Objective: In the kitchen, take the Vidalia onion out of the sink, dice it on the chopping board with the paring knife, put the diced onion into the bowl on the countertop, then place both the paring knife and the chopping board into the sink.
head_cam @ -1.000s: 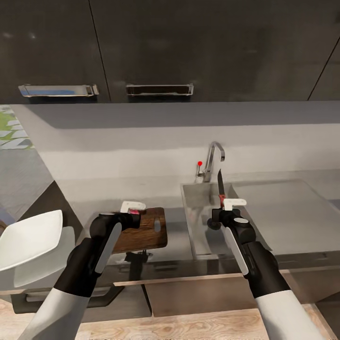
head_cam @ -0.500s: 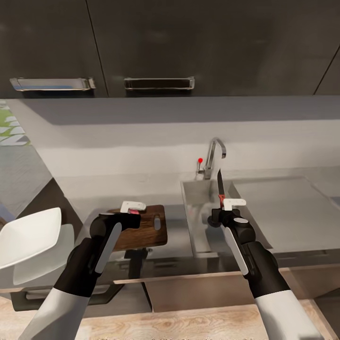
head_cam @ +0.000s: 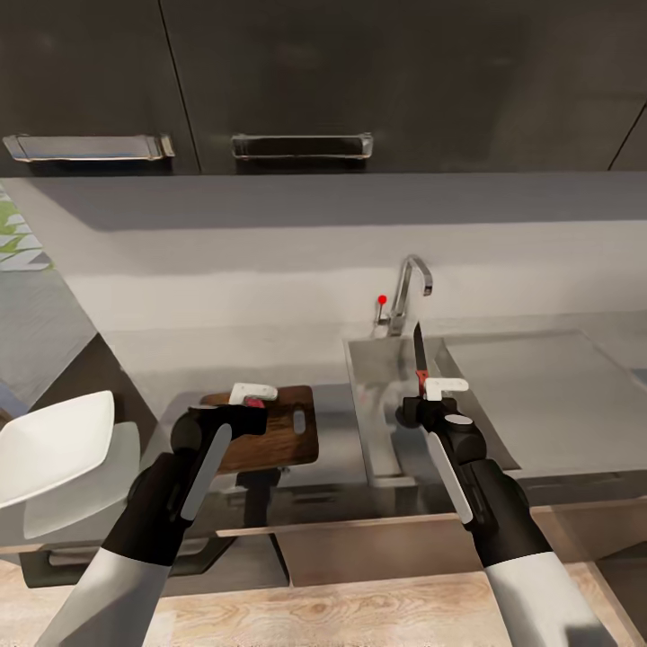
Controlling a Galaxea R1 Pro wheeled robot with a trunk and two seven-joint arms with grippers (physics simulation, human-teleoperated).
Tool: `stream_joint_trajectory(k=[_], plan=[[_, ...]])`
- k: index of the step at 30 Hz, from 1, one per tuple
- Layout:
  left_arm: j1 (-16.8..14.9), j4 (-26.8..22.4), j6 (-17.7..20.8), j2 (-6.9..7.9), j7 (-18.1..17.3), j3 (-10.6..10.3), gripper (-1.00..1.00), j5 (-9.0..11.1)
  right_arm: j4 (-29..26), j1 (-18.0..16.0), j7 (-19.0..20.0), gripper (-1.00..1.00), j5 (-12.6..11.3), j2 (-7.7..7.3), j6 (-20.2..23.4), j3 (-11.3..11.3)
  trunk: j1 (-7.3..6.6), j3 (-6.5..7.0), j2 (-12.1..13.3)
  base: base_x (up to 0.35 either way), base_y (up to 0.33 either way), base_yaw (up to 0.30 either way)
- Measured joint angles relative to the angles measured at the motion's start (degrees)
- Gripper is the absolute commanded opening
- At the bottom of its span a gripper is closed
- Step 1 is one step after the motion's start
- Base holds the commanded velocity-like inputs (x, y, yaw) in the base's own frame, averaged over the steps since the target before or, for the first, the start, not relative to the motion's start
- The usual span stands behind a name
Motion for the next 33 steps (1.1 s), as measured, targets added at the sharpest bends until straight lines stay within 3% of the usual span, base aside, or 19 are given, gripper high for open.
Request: stream_joint_trajectory(k=[33], plan=[[0.01,0.7,-0.02,0.0,0.0,0.0,-1.0,0.0,-0.02,0.0,0.0,-1.0,0.0,-0.05,-0.04,0.0,0.0,-0.18,0.0,-0.009,0.015,0.0]])
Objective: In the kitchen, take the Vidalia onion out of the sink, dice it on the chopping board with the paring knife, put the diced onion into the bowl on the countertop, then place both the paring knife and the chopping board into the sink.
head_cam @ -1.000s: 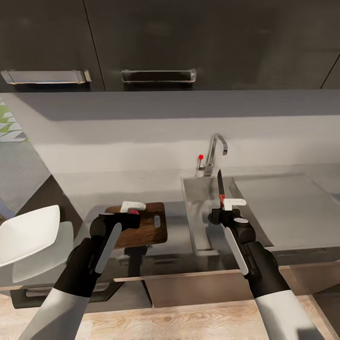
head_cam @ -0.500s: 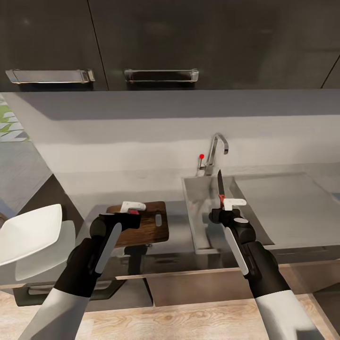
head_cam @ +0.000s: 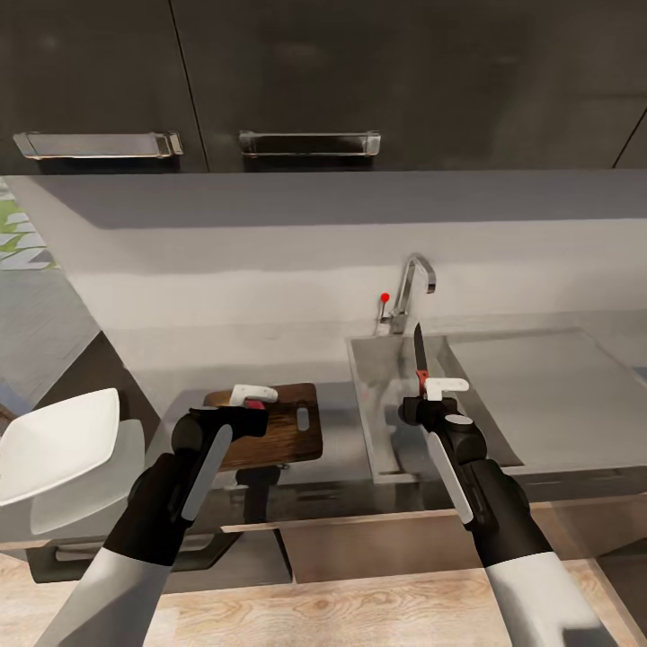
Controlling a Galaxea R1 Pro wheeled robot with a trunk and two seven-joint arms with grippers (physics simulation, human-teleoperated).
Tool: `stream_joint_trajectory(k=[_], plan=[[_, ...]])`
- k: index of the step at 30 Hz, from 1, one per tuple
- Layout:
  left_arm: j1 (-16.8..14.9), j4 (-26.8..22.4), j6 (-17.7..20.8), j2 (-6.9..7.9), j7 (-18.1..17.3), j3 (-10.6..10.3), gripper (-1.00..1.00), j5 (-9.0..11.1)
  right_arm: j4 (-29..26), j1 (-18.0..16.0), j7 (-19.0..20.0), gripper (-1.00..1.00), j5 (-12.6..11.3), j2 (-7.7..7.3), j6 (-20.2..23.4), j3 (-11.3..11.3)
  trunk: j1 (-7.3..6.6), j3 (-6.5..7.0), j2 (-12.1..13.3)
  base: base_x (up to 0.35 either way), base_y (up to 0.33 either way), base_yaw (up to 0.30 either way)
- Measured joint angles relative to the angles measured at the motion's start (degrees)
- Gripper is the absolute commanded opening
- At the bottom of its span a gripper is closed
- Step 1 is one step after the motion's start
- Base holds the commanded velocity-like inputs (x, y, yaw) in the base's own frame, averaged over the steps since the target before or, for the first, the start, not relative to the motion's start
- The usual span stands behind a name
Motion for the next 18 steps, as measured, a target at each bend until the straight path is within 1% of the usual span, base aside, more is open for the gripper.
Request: stream_joint_trajectory(k=[8,18], plan=[[-0.01,0.5,-0.06,0.0,0.0,0.0,-1.0,0.0,0.01,0.0,0.0,-1.0,0.0,0.0,0.0,0.0,0.0,-0.29,0.0,0.0,0.0,0.0],[-0.03,0.37,-0.07,0.0,0.0,0.0,-1.0,-0.07,0.01,0.0,0.0,-1.0,0.0,0.0,0.0,0.0,0.0,-0.33,0.0,0.0,0.0,0.0]])
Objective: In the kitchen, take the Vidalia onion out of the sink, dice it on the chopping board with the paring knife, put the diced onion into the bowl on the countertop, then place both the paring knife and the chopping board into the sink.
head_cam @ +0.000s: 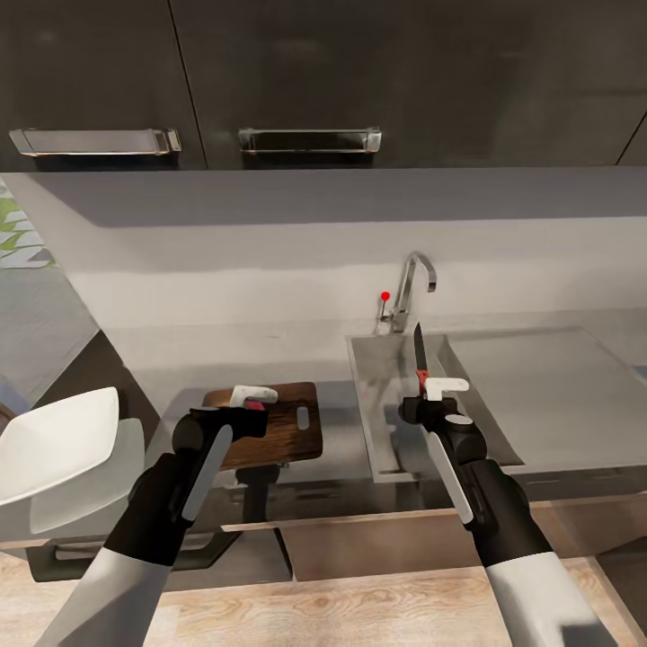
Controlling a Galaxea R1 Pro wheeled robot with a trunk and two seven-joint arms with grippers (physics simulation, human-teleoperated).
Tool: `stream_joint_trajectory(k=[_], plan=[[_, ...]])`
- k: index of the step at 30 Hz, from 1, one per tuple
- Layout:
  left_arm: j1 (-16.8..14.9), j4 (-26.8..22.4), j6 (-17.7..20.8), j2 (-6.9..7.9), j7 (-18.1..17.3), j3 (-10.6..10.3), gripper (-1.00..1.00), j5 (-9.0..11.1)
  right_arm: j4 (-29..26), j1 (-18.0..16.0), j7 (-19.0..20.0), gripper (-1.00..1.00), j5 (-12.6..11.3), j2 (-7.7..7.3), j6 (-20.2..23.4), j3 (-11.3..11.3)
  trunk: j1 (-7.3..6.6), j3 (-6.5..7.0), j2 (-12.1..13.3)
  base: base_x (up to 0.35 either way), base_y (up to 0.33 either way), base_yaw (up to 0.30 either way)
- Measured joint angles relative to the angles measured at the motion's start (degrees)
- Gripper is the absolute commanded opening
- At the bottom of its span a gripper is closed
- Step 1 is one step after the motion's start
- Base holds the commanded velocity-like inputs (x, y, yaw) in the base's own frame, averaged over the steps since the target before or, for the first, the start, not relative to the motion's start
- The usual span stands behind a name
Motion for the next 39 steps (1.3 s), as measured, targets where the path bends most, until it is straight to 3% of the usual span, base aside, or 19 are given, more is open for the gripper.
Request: stream_joint_trajectory(k=[8,9,28,39], plan=[[0.03,-0.28,0.0,0.0,0.0,0.0,-1.0,-0.02,-0.02,0.0,0.0,-1.0,0.0,0.0,0.0,0.0,0.0,0.0,0.0,0.0,0.0,0.0],[0.03,-0.32,0.0,0.0,0.0,0.0,1.0,-0.02,-0.03,0.0,0.0,-1.0,0.0,0.0,0.0,0.0,0.0,0.0,0.0,0.0,0.0,0.0],[0.02,-0.08,0.0,-0.02,0.0,0.0,1.0,-0.02,-0.02,0.0,0.0,-1.0,0.0,0.0,0.0,0.0,0.0,0.0,0.0,-0.004,0.0,0.0],[0.01,0.08,0.0,0.0,0.0,0.0,1.0,0.0,-0.04,0.0,0.0,-1.0,0.0,0.0,0.0,0.0,0.03,0.0,0.01,-0.296,0.0,0.0]])
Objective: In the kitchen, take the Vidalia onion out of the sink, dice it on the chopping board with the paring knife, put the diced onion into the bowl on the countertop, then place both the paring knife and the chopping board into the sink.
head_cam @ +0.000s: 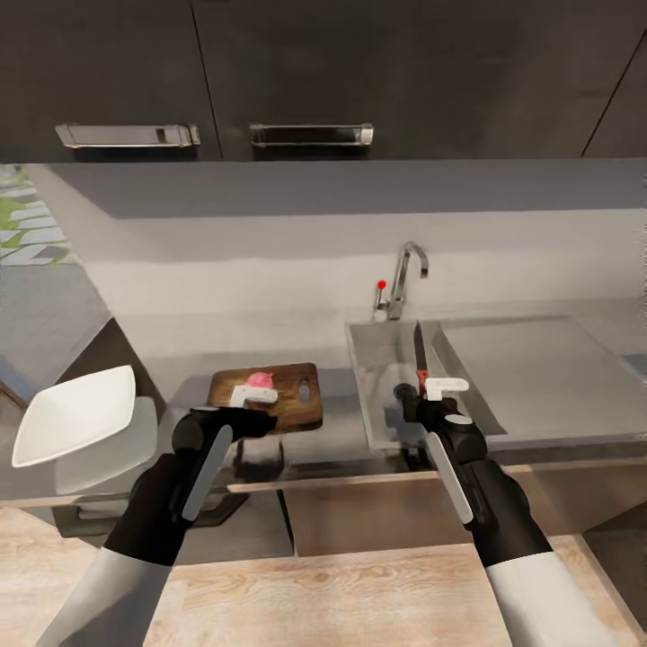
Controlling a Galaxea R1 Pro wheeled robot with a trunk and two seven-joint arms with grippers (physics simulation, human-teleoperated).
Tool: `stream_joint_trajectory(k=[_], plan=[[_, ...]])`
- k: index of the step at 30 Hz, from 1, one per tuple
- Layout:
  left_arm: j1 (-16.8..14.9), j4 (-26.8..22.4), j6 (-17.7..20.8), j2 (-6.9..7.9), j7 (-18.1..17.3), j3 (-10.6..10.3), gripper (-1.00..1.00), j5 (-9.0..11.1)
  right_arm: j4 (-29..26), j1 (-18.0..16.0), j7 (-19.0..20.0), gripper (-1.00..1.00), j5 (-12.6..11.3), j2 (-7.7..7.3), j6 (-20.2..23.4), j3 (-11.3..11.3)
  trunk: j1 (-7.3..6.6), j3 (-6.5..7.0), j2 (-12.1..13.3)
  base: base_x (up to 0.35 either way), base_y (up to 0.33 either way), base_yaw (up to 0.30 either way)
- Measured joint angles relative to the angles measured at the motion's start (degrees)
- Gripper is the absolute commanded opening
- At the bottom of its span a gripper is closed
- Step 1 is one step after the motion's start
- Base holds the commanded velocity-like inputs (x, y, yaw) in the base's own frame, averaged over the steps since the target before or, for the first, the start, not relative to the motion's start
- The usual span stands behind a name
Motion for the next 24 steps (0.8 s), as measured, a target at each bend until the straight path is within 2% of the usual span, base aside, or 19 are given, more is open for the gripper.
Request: stream_joint_trajectory(k=[16,22,24], plan=[[0.03,0.02,0.0,0.0,0.0,0.0,1.0,0.0,-0.03,0.0,0.0,-1.0,0.0,0.0,-0.08,0.09,-0.01,0.0,0.0,-0.315,0.0,0.0],[5.62,-4.27,-0.26,0.0,0.0,0.0,1.0,-0.02,-0.01,0.0,0.06,-1.0,0.0,0.08,-0.17,0.03,-0.03,-0.01,-0.01,-0.029,0.0,0.0],[9.56,-6.8,-0.45,0.0,-0.05,-0.01,1.0,-0.04,-0.02,0.0,0.08,-1.0,-0.01,0.08,-0.18,0.03,-0.04,-0.01,-0.01,-0.002,0.0,0.0]])
